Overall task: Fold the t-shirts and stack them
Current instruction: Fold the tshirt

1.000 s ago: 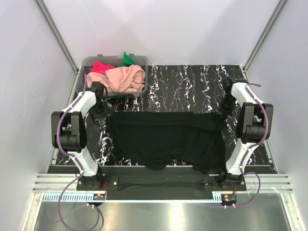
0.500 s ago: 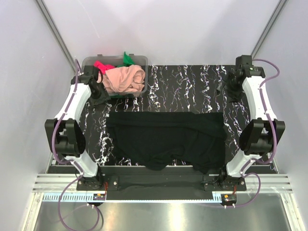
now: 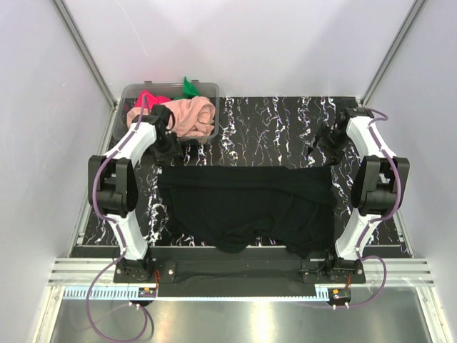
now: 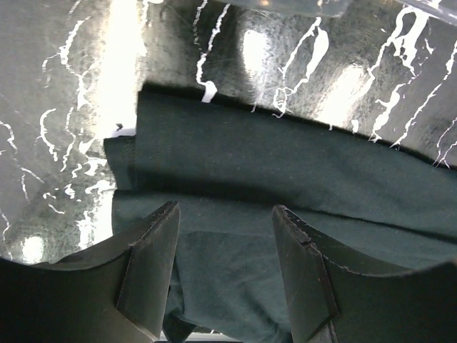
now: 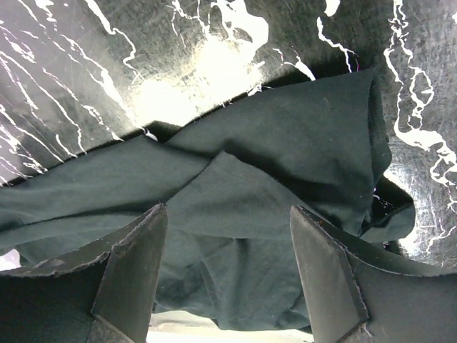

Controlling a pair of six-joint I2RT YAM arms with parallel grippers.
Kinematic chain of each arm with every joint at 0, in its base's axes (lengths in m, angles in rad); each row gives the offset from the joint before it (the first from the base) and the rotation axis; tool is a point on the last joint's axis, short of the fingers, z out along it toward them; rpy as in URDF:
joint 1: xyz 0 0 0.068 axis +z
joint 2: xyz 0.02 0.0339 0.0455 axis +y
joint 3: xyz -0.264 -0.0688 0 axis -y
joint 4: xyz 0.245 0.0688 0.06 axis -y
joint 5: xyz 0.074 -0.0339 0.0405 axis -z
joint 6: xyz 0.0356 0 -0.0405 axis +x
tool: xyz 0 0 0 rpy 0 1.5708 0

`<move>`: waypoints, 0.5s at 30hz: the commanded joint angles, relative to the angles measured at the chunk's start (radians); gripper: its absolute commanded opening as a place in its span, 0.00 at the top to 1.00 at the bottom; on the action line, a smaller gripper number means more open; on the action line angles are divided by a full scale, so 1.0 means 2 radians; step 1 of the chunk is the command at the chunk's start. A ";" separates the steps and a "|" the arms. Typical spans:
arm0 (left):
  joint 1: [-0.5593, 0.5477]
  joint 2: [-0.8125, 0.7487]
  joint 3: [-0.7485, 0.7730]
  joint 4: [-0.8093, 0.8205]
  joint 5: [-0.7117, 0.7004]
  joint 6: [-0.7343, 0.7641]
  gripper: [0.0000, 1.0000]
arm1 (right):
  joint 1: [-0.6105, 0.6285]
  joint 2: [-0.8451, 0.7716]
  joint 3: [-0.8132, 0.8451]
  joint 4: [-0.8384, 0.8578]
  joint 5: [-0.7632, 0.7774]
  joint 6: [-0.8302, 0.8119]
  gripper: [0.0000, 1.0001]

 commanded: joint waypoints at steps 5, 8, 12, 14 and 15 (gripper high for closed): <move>-0.010 -0.021 -0.038 0.049 0.004 0.001 0.41 | 0.005 -0.001 -0.032 0.015 0.008 -0.017 0.24; -0.010 -0.023 -0.066 0.063 0.006 0.000 0.41 | 0.006 0.005 -0.048 0.026 0.008 -0.017 0.24; -0.011 -0.026 -0.099 0.083 0.002 0.000 0.41 | 0.009 0.005 -0.077 0.044 0.004 -0.015 0.24; -0.011 -0.029 -0.112 0.099 -0.001 0.000 0.41 | 0.010 0.004 -0.085 0.057 0.002 -0.014 0.24; -0.011 -0.028 -0.113 0.100 -0.001 0.002 0.41 | 0.010 0.004 -0.087 0.059 -0.002 -0.015 0.24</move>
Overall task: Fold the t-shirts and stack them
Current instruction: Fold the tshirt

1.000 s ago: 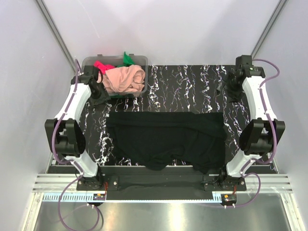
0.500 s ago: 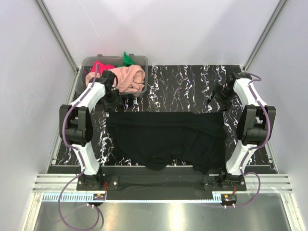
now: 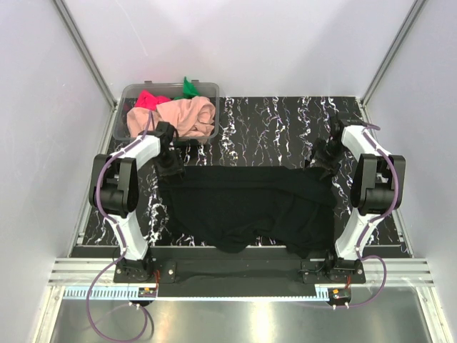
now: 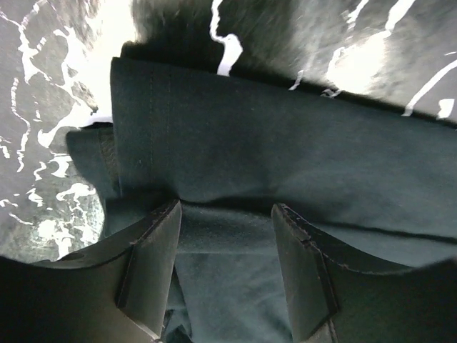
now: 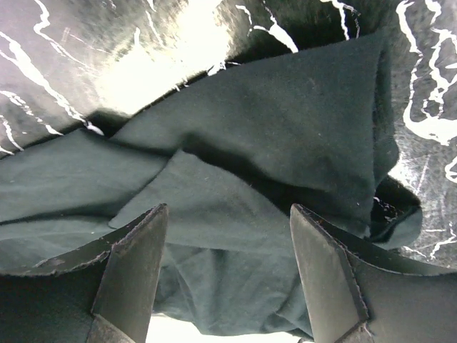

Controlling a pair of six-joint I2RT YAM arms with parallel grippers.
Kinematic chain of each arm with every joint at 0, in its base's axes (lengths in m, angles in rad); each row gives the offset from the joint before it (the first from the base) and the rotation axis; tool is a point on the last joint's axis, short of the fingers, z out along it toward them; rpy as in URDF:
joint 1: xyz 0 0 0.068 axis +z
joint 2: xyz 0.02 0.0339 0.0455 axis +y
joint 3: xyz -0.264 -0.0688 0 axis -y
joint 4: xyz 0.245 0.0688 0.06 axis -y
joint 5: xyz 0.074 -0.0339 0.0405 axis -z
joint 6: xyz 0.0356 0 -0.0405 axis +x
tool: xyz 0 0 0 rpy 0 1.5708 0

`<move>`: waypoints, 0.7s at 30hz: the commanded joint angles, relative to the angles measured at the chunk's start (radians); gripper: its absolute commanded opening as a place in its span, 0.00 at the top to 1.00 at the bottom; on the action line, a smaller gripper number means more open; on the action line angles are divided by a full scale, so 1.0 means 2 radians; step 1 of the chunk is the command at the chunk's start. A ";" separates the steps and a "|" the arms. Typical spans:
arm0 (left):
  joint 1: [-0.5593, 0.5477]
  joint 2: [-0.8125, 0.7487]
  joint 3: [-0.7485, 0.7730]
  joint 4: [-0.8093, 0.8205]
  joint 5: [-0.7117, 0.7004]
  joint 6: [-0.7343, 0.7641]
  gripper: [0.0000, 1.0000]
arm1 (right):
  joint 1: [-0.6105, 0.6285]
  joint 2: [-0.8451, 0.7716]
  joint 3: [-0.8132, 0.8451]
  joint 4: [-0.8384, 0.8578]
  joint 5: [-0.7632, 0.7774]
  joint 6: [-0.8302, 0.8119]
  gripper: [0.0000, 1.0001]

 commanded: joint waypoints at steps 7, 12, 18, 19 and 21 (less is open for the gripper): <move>-0.001 -0.020 0.028 0.023 0.003 0.006 0.42 | 0.009 0.000 0.004 0.020 -0.010 -0.001 0.24; -0.001 -0.014 0.058 0.006 -0.001 0.013 0.42 | 0.010 0.008 0.023 0.011 -0.009 -0.001 0.24; -0.001 0.007 0.059 0.005 -0.005 0.014 0.42 | 0.012 0.042 0.024 0.020 -0.016 -0.003 0.24; -0.002 0.015 0.055 0.007 -0.005 0.013 0.42 | 0.012 0.050 0.024 0.023 -0.017 -0.002 0.24; -0.003 0.015 0.049 0.013 -0.004 0.013 0.42 | 0.015 0.054 0.020 0.029 -0.017 -0.002 0.24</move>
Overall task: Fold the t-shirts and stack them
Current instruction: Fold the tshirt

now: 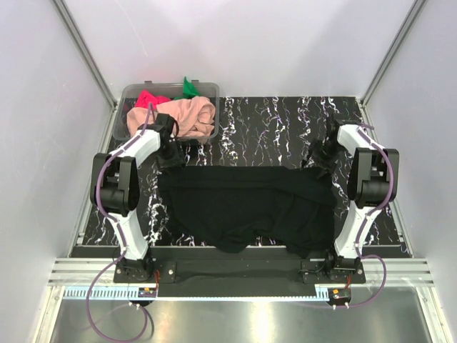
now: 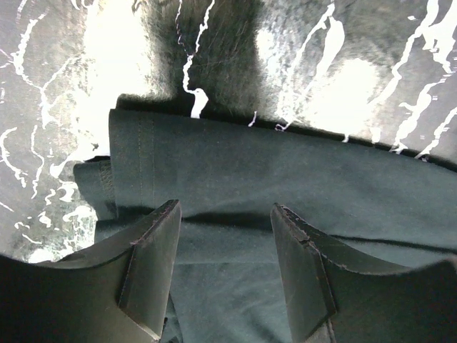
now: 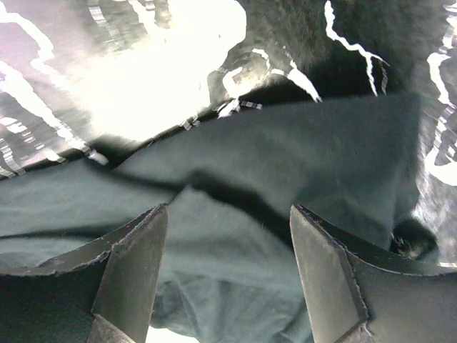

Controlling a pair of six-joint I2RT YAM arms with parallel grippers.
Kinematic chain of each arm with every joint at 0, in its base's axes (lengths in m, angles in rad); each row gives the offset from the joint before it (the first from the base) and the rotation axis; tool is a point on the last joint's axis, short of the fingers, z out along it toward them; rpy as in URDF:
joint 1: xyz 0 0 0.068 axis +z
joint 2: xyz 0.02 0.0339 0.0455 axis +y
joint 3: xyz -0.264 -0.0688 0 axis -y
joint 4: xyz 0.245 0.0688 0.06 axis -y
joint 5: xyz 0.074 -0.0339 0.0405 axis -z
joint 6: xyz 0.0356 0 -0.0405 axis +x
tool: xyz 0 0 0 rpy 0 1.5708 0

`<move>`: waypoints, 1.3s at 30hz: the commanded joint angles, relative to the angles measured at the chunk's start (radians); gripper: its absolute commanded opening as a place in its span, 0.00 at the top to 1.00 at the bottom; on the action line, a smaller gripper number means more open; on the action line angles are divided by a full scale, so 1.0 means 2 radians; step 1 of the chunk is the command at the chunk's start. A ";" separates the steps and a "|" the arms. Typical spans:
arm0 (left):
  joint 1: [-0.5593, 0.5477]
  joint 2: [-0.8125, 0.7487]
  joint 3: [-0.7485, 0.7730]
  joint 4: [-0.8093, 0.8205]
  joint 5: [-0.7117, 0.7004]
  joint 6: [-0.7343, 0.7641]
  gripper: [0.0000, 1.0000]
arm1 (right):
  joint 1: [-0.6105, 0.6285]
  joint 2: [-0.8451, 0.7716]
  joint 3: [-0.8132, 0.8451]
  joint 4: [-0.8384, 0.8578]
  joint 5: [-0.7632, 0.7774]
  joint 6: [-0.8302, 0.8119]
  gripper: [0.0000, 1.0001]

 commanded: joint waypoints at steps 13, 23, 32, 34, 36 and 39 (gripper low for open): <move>-0.005 -0.005 -0.019 0.039 -0.004 0.012 0.43 | 0.022 0.053 0.031 -0.013 0.021 0.009 0.29; -0.006 -0.017 -0.032 0.033 -0.024 0.019 0.47 | 0.035 0.029 0.053 -0.060 0.125 0.024 0.39; -0.006 -0.008 -0.030 0.029 -0.037 0.021 0.78 | 0.036 0.022 0.054 -0.057 0.139 0.029 0.64; -0.006 -0.002 -0.027 0.029 -0.033 0.021 0.78 | 0.036 0.031 0.053 -0.056 0.137 0.029 0.64; -0.006 0.001 -0.024 0.029 -0.034 0.020 0.81 | 0.037 0.034 0.051 -0.053 0.137 0.029 0.65; -0.006 0.008 -0.019 0.028 -0.035 0.021 0.82 | 0.038 0.042 0.051 -0.051 0.144 0.029 0.66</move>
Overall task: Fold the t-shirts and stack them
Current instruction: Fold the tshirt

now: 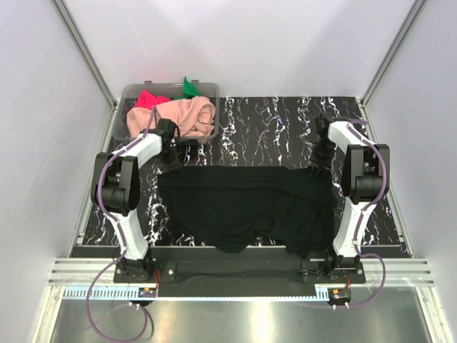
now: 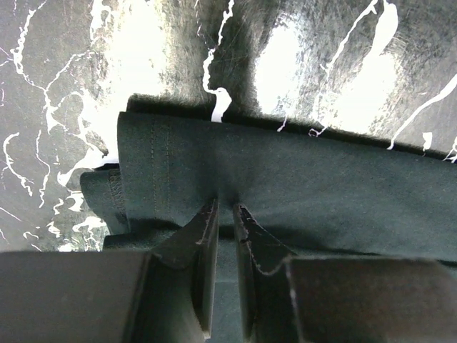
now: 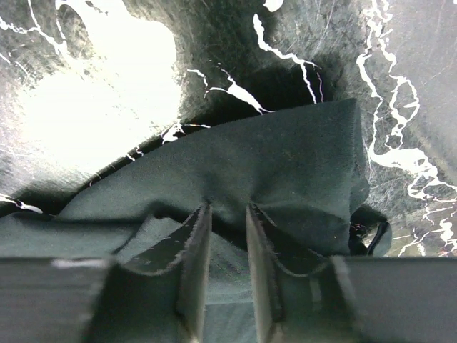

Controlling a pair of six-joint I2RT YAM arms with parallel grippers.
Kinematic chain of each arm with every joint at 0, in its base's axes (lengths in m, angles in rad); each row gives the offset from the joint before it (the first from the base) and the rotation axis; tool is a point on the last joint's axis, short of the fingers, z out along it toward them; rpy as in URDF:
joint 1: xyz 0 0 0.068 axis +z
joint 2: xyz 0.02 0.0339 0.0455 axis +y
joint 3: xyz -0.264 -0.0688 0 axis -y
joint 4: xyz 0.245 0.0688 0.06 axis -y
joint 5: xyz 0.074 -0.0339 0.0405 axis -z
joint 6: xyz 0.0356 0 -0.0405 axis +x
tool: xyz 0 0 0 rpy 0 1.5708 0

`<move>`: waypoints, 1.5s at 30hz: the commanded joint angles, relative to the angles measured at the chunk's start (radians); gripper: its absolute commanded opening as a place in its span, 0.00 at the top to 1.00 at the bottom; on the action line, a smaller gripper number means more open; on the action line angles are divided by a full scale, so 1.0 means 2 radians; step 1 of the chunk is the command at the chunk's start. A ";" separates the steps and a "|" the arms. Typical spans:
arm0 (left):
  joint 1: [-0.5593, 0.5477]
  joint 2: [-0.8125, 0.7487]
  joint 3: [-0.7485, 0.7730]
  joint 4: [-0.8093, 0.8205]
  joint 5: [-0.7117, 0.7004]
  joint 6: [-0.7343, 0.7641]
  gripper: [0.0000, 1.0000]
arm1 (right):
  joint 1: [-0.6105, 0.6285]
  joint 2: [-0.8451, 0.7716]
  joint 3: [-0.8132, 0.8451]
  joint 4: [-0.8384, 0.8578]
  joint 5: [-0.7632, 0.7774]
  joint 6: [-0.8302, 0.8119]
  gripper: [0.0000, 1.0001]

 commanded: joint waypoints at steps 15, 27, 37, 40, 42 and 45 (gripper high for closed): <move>-0.006 0.035 0.037 -0.002 -0.013 -0.004 1.00 | 0.005 0.056 0.033 -0.004 0.019 0.015 1.00; -0.006 0.067 0.109 -0.038 -0.046 -0.022 1.00 | 0.005 0.112 0.107 -0.026 0.034 0.019 1.00; -0.004 0.089 0.149 -0.055 -0.049 -0.023 1.00 | 0.005 0.156 0.198 -0.054 0.038 0.014 1.00; -0.004 0.092 0.152 -0.056 -0.050 -0.022 1.00 | 0.005 0.165 0.203 -0.055 0.039 0.012 1.00; -0.003 0.096 0.155 -0.057 -0.050 -0.020 1.00 | 0.005 0.170 0.205 -0.057 0.046 0.011 1.00; -0.002 0.099 0.158 -0.058 -0.053 -0.020 1.00 | 0.005 0.165 0.198 -0.056 0.055 0.014 1.00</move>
